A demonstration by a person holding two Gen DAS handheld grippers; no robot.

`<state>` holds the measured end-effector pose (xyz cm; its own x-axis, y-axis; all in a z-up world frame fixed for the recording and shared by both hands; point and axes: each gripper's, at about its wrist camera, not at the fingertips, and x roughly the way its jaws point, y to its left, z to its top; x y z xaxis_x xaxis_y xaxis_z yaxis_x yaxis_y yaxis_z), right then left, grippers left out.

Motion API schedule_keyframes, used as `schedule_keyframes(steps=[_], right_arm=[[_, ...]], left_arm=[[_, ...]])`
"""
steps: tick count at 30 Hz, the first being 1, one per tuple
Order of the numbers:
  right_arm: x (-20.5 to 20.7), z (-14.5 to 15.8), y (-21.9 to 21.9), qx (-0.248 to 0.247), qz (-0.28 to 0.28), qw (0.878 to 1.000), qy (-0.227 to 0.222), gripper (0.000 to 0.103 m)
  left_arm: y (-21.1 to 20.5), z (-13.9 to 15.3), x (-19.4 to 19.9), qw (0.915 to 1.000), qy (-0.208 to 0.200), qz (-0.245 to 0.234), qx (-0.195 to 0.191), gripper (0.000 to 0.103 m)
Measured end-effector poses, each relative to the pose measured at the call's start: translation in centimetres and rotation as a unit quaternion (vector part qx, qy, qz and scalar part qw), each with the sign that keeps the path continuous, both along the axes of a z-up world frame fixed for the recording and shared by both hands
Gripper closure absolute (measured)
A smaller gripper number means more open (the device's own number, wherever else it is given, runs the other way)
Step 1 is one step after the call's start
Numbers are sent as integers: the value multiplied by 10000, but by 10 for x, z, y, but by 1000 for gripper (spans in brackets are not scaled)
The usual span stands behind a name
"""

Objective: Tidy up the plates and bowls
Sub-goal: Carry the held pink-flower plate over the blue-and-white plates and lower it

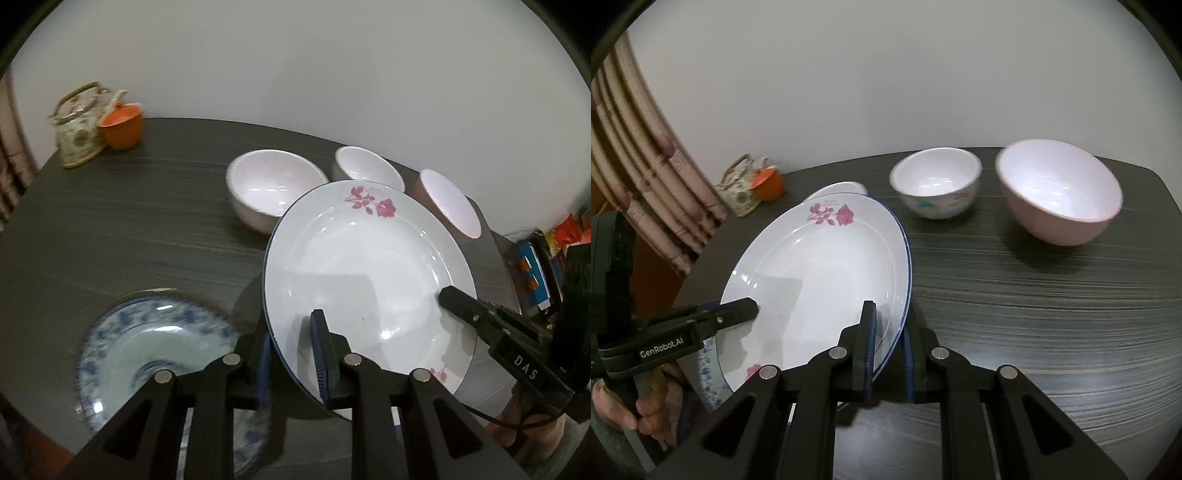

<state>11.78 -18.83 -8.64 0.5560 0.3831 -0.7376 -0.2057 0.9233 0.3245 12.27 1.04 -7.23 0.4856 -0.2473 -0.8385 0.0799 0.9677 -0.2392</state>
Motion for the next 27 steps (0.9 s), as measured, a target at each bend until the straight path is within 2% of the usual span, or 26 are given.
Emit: schedule_keyframes(steps=[5,11,20,27], right_arm=[[-7,4,40,92,258,9996,-34,90],[-14,6,84,148,580,9982,-25,90],[-25,-10,142,-6,996,9949,173,89],[-26,-28,166,-185,1148,9926,354,89]], left_arm=[[39,9,-22,9995,-40,272,122,83],[86,7,-44,9977,2,655,150,83],[138,-16,-63,9927,360,1141,152,83],[157,-37,-67,9895,636,1294,113,83]])
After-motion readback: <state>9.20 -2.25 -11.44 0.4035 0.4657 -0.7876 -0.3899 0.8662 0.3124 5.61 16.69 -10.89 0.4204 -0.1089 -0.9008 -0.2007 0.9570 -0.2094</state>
